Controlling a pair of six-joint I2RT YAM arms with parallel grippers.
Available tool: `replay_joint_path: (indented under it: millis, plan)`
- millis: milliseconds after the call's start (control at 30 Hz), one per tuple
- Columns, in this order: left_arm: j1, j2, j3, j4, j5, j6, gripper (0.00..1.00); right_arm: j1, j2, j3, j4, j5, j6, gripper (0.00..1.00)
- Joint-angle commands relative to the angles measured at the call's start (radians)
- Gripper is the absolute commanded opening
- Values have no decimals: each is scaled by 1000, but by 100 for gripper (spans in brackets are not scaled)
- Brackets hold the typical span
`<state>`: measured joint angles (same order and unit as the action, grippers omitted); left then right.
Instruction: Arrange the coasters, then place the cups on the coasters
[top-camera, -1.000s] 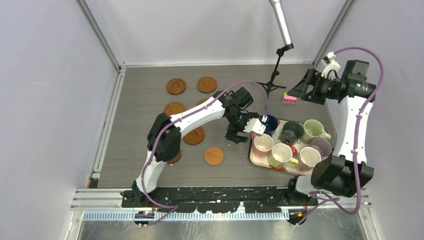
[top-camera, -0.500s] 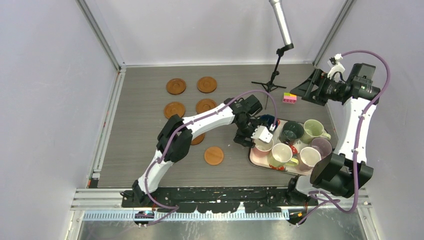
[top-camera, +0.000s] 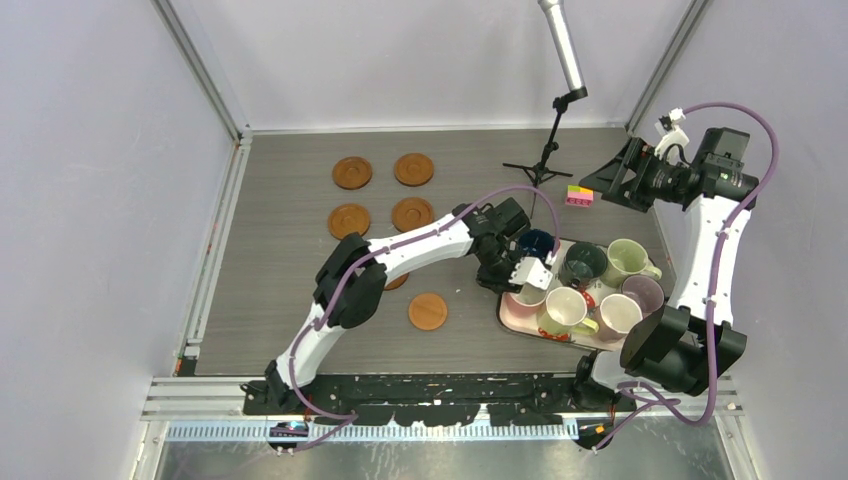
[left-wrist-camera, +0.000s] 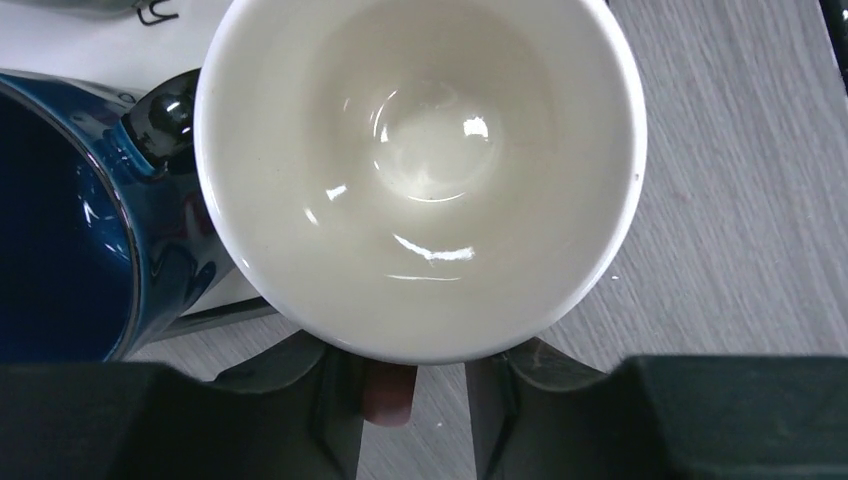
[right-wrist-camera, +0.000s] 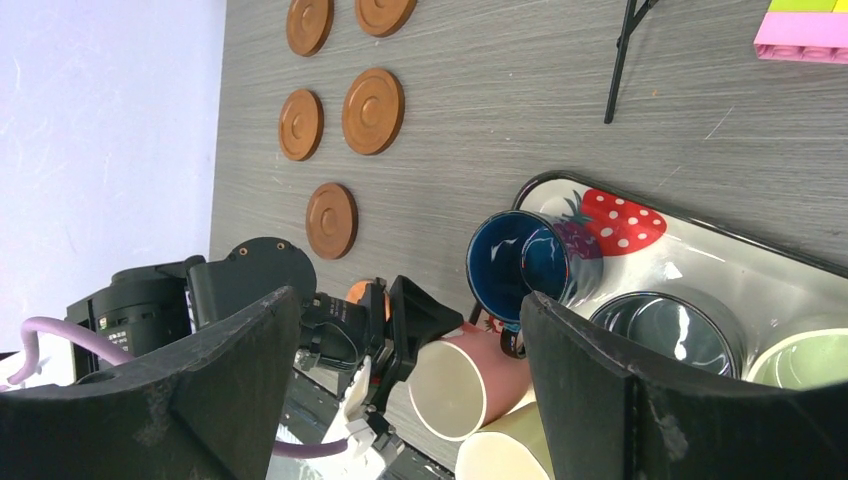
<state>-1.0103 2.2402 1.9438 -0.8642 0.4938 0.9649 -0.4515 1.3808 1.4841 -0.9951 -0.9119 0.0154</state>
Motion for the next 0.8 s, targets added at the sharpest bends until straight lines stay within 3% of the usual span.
replay_joint_path:
  millis: [0,400,600,767]
  plan:
    - [-6,-65,-2,37,22,-113,36,0,-35,-14,31,-24,17,85]
    - [-6,-240,-129,142,46,-375,0,0,-35,-36,33,-17,7,85]
    - [3,-366,-200,179,-19,-491,0,1,-34,-50,33,-21,-8,85]
    - [114,-488,-243,219,-92,-652,0,3,-36,-83,32,-20,-9,84]
